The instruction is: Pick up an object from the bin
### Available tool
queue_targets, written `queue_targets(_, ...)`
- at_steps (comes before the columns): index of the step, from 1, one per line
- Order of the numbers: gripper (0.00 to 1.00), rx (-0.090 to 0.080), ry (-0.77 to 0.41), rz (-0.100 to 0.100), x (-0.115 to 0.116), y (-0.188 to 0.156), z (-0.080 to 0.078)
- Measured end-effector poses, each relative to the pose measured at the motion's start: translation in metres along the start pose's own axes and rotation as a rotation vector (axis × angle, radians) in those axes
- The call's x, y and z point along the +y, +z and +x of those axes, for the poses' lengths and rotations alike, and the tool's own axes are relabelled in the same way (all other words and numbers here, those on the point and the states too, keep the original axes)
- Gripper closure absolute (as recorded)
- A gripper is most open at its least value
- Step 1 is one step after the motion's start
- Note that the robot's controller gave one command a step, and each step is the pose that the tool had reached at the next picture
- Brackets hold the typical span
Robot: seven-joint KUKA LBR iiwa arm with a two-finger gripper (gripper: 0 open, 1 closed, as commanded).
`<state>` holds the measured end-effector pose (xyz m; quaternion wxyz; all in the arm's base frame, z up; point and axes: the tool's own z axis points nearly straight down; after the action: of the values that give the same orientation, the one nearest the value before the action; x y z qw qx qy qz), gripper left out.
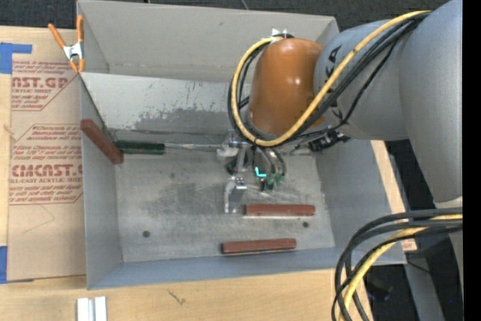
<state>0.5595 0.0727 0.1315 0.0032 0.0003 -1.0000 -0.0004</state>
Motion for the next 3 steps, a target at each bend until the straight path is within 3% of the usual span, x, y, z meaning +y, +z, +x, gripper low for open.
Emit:
queue_targets(1,0.00,-0.007,0.000,-0.001,0.000,-0.004,-0.002)
queue_targets(2,0.00,-0.008,-0.082,0.000,-0.028,-0.002,0.038)
queue_targets(3,1.00,-0.026,-0.149,0.000,-0.072,0.055,0.012)
